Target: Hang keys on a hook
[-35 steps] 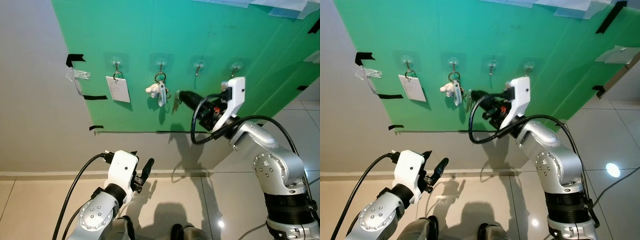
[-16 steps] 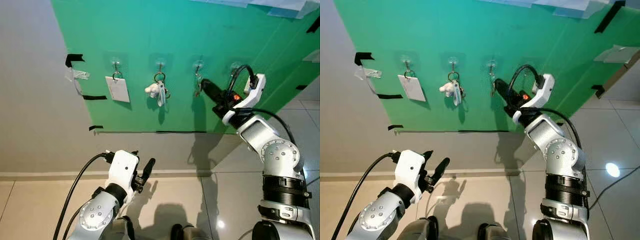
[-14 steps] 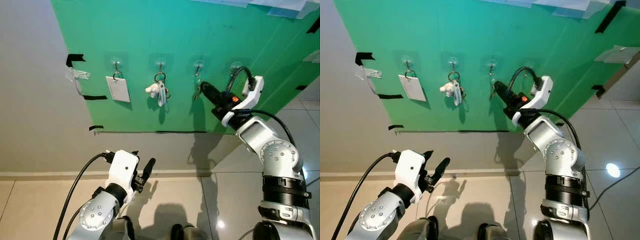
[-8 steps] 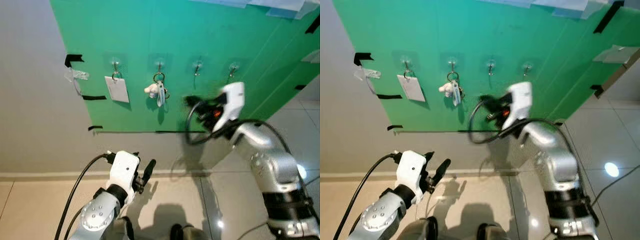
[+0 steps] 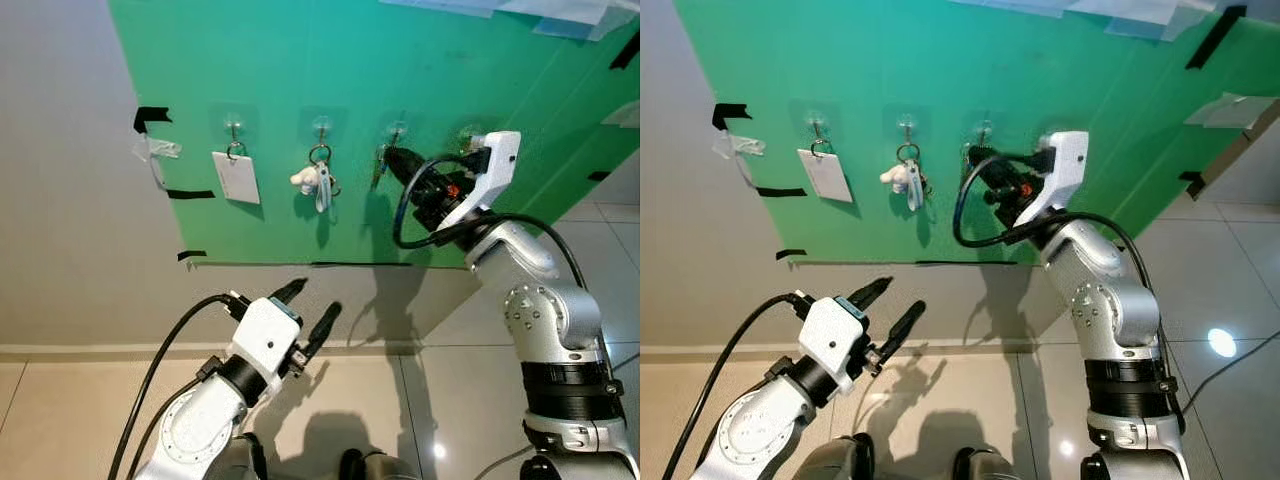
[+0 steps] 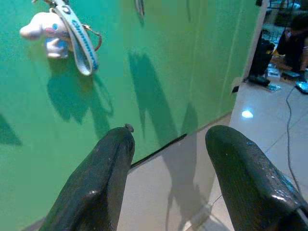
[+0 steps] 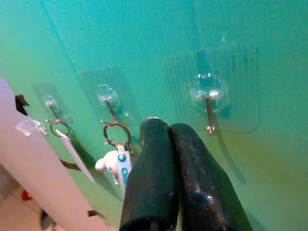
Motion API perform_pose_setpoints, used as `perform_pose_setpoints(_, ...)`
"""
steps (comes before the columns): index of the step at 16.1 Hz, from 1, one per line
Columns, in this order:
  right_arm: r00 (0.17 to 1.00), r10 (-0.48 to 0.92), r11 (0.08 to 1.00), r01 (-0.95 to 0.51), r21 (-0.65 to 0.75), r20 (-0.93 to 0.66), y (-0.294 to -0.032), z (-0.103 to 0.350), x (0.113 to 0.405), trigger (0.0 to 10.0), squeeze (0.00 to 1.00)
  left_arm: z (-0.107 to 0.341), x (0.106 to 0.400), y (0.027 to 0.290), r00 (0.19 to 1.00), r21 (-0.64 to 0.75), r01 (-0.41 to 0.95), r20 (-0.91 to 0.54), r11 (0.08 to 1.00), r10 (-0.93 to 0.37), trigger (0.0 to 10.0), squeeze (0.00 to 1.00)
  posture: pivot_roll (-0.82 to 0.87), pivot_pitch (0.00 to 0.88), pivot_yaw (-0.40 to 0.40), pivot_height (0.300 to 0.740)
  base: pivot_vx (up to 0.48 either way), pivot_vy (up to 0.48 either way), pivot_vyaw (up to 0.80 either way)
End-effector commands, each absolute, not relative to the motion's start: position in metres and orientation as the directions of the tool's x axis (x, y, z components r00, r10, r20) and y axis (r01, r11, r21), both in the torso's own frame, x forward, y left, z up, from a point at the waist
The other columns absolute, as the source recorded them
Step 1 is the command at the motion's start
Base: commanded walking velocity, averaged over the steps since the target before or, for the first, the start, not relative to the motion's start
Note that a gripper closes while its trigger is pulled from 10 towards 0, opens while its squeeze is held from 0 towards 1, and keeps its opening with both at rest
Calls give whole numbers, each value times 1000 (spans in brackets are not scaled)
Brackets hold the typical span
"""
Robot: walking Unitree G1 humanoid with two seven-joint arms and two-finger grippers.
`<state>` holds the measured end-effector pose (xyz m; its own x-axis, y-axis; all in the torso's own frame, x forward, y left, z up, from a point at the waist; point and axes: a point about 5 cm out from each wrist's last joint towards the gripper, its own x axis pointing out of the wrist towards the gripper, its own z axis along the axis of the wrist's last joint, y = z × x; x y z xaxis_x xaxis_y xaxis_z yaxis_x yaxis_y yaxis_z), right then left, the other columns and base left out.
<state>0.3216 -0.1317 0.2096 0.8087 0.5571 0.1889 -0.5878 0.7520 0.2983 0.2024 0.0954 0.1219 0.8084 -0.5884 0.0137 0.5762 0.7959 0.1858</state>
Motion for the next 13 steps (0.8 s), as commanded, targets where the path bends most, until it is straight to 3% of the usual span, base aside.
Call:
perform_pose_setpoints(1, 820, 538, 739, -571, 357, 197, -138, 210, 324, 0, 0, 123, 199, 91, 795, 193, 591, 25, 783, -606, 10000, 0, 66, 153, -113, 740, 0, 0, 0)
perform_pose_setpoints(5, 839, 509, 699, -532, 477, 191, -146, 206, 328, 0, 0, 119, 199, 91, 797, 204, 588, 21, 783, -604, 10000, 0, 66, 148, -116, 740, 0, 0, 0)
perform_pose_setpoints(13, 846, 497, 666, -516, 539, 195, -150, 206, 334, 0, 0, 117, 200, 91, 803, 204, 580, 20, 788, -596, 10000, 0, 61, 153, -117, 740, 0, 0, 0)
